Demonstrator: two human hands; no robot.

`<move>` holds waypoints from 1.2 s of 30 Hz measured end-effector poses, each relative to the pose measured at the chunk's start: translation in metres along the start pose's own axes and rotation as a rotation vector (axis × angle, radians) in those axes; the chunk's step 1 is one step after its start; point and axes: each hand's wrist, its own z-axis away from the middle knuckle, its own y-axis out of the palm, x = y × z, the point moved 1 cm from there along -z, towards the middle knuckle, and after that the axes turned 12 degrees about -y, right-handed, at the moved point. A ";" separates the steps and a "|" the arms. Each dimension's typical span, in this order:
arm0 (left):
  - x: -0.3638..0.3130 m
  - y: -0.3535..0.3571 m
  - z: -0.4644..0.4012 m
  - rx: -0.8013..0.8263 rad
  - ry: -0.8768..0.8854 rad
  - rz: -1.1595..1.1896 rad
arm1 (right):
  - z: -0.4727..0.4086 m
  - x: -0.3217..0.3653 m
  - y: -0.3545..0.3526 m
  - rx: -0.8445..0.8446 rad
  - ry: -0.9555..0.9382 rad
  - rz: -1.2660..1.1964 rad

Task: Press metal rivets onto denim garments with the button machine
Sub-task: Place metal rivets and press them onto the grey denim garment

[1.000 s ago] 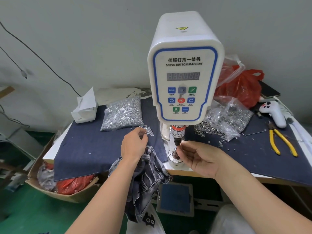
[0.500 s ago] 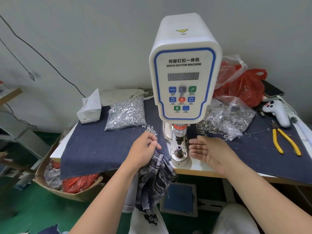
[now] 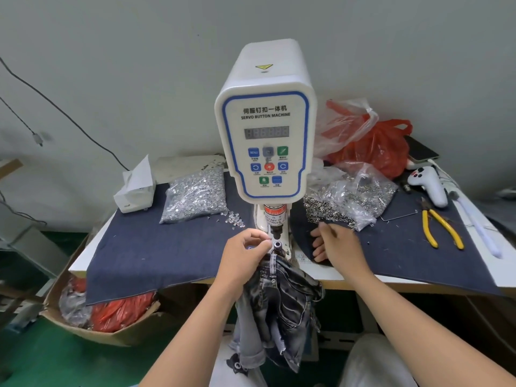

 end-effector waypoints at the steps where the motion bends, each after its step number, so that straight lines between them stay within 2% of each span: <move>1: 0.002 0.002 0.000 -0.004 -0.012 0.008 | -0.001 -0.001 -0.001 0.006 0.009 -0.020; 8: 0.009 0.006 0.003 -0.046 -0.013 0.056 | 0.001 -0.003 -0.001 0.009 -0.015 -0.007; 22: 0.003 0.011 0.006 0.039 -0.077 0.076 | 0.002 -0.004 0.000 -0.007 -0.022 -0.036; 36: 0.001 0.013 0.007 0.027 -0.057 0.030 | 0.001 -0.006 0.000 -0.003 -0.020 -0.049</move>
